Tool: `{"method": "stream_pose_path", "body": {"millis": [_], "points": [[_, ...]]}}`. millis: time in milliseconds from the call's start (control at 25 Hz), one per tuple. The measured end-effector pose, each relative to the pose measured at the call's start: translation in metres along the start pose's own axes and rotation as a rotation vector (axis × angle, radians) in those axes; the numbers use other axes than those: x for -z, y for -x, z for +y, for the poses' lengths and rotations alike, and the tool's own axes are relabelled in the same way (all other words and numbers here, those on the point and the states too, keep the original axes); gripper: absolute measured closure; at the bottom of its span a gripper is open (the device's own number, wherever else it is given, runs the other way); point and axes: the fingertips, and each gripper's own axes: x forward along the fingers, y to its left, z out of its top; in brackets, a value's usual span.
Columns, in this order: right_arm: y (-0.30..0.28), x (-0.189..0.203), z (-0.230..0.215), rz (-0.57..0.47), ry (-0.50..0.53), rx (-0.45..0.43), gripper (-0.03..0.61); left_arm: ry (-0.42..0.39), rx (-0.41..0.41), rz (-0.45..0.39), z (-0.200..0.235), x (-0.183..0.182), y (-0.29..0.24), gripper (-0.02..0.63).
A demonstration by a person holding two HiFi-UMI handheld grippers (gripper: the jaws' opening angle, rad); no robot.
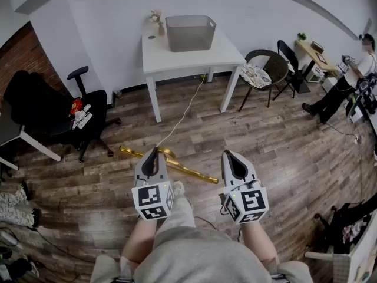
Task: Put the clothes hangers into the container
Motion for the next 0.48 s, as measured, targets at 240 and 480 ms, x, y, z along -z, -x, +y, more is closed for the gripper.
{"method": "stream_pose_path", "body": {"millis": [240,480], "points": [[0.040,-0.005,0.001,0.008,-0.004,-0.004,0.578,-0.032,-0.017,-0.005,-0.011,-0.009,0.042,0.594],[0.060,-0.006,0.004,-0.017,-0.003,-0.010,0.578,-0.040,-0.034,-0.026,-0.017,-0.008,0.062,0.595]]}}
